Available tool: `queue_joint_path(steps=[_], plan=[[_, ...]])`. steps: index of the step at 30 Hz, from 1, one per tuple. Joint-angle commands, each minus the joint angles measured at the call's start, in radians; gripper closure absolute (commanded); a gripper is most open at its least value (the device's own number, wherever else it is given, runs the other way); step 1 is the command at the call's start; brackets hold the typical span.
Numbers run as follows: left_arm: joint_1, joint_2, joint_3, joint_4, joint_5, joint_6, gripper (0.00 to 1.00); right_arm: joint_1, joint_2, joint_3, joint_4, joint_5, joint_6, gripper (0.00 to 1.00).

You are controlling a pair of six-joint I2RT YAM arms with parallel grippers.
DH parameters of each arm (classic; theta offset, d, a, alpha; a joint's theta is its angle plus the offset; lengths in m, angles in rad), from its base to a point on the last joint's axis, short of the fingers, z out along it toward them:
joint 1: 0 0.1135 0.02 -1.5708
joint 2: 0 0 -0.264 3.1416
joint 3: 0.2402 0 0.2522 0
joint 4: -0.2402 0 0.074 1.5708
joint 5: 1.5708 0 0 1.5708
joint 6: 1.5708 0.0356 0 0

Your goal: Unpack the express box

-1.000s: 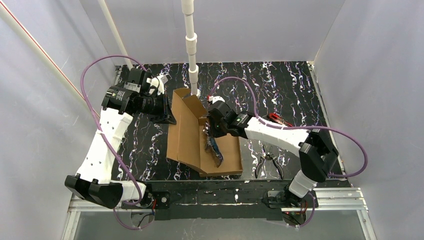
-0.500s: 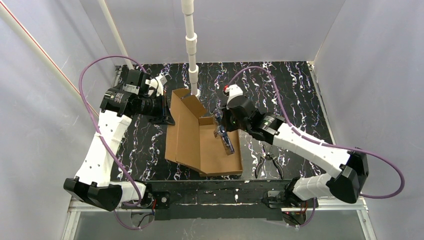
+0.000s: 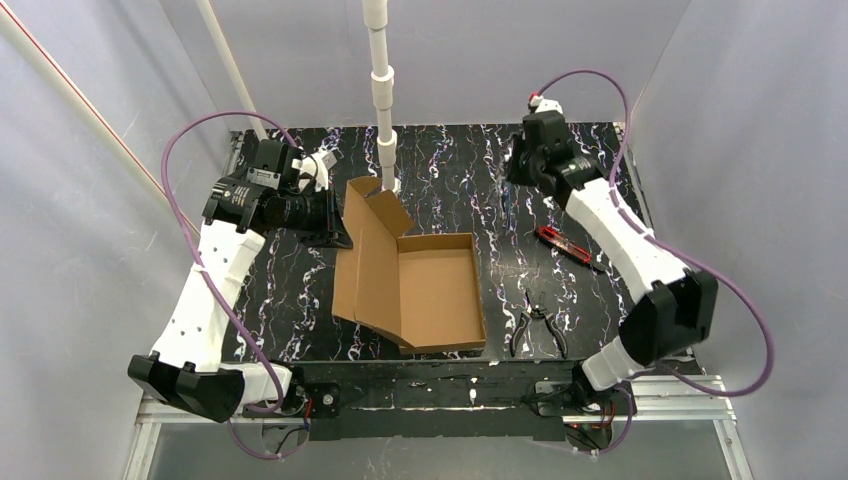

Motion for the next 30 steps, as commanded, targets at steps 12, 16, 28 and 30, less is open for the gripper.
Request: queue_joint_path(steps=[12,16,28,30], plan=[[-0.002,-0.061,-0.088,0.054,0.127,-0.005,1.0,-0.304,0.448,0.217,0.347,-0.635,0.227,0.99],[-0.002,-0.067,-0.107,0.078,0.141,-0.017,1.0,-0.341,0.565,0.251,0.432,-0.744,0.261,0.99],[-0.002,-0.068,-0.108,0.09,0.152,-0.021,0.99,-0.459,0.79,0.296,0.483,-0.949,0.223,0.87],[-0.002,-0.065,-0.108,0.089,0.156,-0.022,0.99,-0.486,0.801,0.313,0.413,-0.913,0.166,0.81]])
